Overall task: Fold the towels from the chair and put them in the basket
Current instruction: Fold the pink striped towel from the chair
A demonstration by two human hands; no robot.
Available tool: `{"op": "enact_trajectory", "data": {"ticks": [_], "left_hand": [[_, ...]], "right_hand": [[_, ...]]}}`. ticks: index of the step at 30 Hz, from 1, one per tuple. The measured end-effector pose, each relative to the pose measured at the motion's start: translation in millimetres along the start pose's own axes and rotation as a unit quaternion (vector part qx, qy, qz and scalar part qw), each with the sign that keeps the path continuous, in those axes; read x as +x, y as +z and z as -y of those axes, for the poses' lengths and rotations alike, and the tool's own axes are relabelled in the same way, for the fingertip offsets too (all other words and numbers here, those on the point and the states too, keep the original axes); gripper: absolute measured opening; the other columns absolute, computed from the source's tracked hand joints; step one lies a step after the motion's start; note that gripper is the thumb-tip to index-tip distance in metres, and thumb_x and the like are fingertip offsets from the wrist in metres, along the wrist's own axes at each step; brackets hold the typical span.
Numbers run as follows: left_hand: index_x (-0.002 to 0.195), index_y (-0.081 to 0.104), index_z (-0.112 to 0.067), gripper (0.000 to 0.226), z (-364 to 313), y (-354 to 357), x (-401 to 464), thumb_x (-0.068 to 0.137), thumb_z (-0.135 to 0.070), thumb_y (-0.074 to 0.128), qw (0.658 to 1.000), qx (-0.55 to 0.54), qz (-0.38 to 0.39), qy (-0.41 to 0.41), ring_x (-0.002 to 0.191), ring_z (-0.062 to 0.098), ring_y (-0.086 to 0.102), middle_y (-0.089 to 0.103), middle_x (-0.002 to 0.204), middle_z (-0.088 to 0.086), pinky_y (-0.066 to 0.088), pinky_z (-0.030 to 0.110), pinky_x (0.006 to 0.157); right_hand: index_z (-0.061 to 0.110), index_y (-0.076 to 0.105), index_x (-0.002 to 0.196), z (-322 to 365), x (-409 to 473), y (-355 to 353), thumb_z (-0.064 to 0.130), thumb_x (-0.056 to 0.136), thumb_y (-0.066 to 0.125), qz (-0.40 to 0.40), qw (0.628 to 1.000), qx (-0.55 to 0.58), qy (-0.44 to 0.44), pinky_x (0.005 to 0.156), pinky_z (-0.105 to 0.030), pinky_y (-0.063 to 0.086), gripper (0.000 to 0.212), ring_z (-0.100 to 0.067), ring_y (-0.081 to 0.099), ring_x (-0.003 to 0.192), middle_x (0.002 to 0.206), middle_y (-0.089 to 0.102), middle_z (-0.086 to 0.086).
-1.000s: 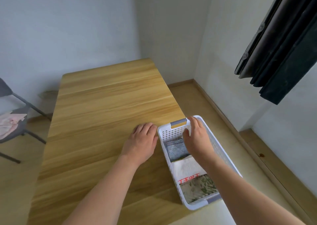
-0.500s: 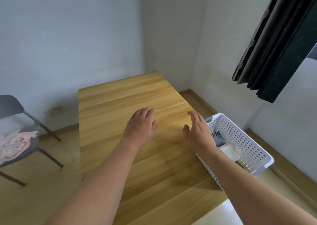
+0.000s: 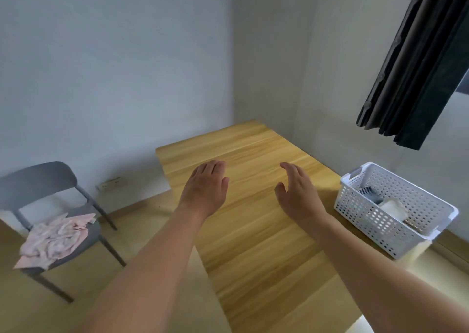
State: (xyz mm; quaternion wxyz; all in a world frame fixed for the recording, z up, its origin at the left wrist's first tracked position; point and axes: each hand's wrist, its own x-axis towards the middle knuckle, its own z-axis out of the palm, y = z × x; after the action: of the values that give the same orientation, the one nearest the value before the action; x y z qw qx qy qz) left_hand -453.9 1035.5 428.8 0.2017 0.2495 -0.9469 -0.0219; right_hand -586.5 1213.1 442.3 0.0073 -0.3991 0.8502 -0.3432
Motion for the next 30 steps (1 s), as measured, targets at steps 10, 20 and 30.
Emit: {"op": "enact_trajectory", "data": {"ticks": [10,20,30], "left_hand": [[0.134,0.045,-0.01,0.042,133,-69,-56,0.097,-0.03,0.045,0.999,-0.012,-0.027,-0.017,0.128,0.028,0.044,0.05,0.137,0.007,0.036,0.041,0.108],[0.134,0.044,-0.011,0.041,331,-121,-110,0.098,-0.029,0.043,0.999,-0.038,-0.024,0.017,0.13,0.025,0.041,0.048,0.138,0.005,0.034,0.036,0.11],[0.136,0.045,-0.007,0.044,510,-149,-129,0.095,-0.023,0.048,0.999,-0.038,-0.026,-0.029,0.129,0.029,0.044,0.05,0.138,0.011,0.036,0.041,0.108]], "right_hand": [[0.011,0.038,0.143,136,-16,66,0.012,0.092,0.047,-0.019,1.0,0.004,-0.015,0.103,-0.027,0.032,0.052,-0.021,0.04,0.132,0.146,0.041,-0.003],[0.012,0.038,0.142,309,-37,204,0.011,0.091,0.047,-0.014,1.0,-0.001,0.021,0.101,-0.03,0.036,0.052,-0.023,0.042,0.13,0.145,0.041,-0.004],[0.012,0.038,0.142,427,2,305,0.014,0.093,0.045,-0.006,1.0,0.016,0.011,0.107,-0.03,0.031,0.049,-0.021,0.039,0.133,0.145,0.041,-0.004]]}}
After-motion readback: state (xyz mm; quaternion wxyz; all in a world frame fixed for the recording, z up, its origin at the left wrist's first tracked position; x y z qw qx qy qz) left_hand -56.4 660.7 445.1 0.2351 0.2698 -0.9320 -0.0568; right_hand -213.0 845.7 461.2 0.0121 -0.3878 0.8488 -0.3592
